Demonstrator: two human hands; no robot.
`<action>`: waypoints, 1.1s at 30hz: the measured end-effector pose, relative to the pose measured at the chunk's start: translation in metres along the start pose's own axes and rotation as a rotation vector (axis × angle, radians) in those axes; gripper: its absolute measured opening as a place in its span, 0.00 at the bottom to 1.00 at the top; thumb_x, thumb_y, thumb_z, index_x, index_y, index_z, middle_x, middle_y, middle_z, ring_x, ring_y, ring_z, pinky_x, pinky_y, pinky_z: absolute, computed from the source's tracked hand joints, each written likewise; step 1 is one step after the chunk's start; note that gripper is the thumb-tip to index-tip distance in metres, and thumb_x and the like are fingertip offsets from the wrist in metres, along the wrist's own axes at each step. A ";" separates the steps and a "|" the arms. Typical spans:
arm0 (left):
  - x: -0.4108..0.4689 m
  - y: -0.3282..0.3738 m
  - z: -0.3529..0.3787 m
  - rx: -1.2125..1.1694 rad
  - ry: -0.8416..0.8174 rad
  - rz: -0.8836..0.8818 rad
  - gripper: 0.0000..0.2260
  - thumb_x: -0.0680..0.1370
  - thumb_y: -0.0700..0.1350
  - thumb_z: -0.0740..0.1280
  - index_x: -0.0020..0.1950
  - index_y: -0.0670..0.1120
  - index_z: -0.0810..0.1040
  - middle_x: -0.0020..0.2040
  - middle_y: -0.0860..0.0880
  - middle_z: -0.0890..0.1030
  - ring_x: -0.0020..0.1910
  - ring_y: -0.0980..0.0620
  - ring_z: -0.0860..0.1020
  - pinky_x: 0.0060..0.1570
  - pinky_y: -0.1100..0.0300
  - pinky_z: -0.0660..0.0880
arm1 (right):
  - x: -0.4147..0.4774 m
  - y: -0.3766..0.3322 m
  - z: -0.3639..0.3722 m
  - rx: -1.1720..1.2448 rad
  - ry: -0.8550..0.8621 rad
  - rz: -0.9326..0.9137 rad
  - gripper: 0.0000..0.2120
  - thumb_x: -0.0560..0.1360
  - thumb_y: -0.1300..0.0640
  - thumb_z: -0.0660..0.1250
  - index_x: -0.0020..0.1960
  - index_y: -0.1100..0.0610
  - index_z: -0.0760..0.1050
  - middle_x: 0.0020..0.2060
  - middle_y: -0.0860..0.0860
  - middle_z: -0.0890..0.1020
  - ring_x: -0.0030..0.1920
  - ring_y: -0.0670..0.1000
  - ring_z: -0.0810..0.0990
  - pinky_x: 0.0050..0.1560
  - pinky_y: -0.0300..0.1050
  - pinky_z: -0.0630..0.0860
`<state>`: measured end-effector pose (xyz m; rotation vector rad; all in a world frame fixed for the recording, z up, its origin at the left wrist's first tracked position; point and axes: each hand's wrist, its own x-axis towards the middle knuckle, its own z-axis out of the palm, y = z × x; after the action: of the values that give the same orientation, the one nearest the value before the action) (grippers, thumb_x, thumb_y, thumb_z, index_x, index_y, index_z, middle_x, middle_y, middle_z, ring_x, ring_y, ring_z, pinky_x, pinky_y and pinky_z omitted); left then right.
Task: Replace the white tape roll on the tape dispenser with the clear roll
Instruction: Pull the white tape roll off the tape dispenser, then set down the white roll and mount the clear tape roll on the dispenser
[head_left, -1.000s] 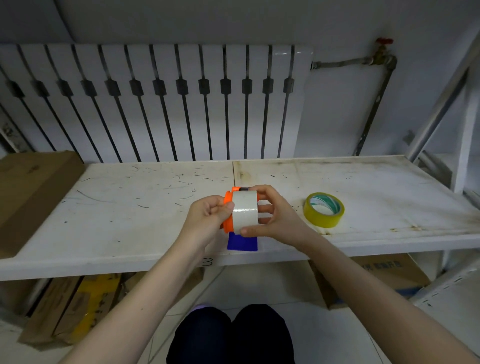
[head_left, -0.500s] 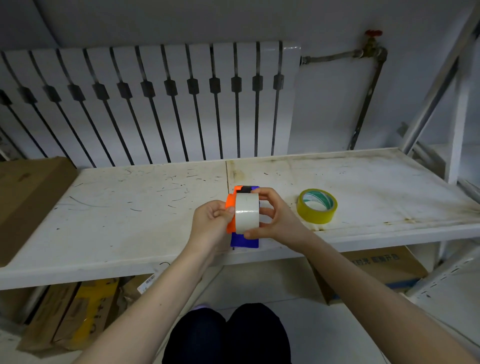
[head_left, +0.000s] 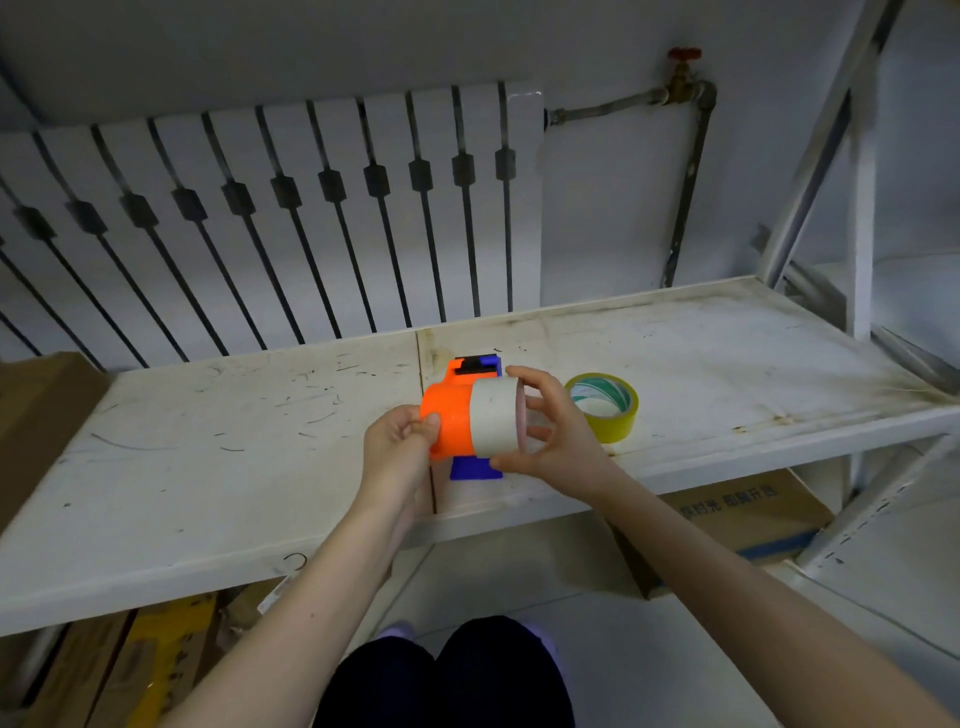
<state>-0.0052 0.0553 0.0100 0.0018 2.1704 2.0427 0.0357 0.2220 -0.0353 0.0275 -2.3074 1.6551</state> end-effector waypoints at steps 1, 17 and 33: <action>0.001 0.002 0.003 0.000 0.001 0.010 0.07 0.78 0.39 0.62 0.41 0.46 0.75 0.38 0.49 0.78 0.38 0.54 0.75 0.41 0.60 0.73 | 0.001 0.000 -0.002 -0.005 0.011 -0.007 0.44 0.61 0.61 0.79 0.69 0.45 0.60 0.68 0.49 0.66 0.66 0.50 0.70 0.52 0.42 0.81; -0.010 0.012 0.018 -0.086 0.042 -0.076 0.10 0.79 0.38 0.61 0.38 0.45 0.71 0.37 0.50 0.73 0.35 0.54 0.71 0.25 0.66 0.75 | 0.032 0.030 -0.110 -0.351 0.498 0.329 0.47 0.64 0.48 0.76 0.75 0.51 0.53 0.71 0.55 0.63 0.69 0.60 0.65 0.65 0.58 0.69; -0.006 0.009 0.014 -0.016 0.025 -0.071 0.04 0.79 0.41 0.62 0.53 0.44 0.72 0.43 0.51 0.74 0.45 0.51 0.73 0.50 0.53 0.70 | 0.019 0.074 -0.123 -0.815 0.379 0.533 0.38 0.71 0.62 0.67 0.75 0.57 0.51 0.76 0.54 0.57 0.76 0.58 0.53 0.73 0.62 0.54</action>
<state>0.0009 0.0692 0.0185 -0.1020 2.1366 2.0326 0.0319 0.3636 -0.0627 -1.0418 -2.5981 0.6572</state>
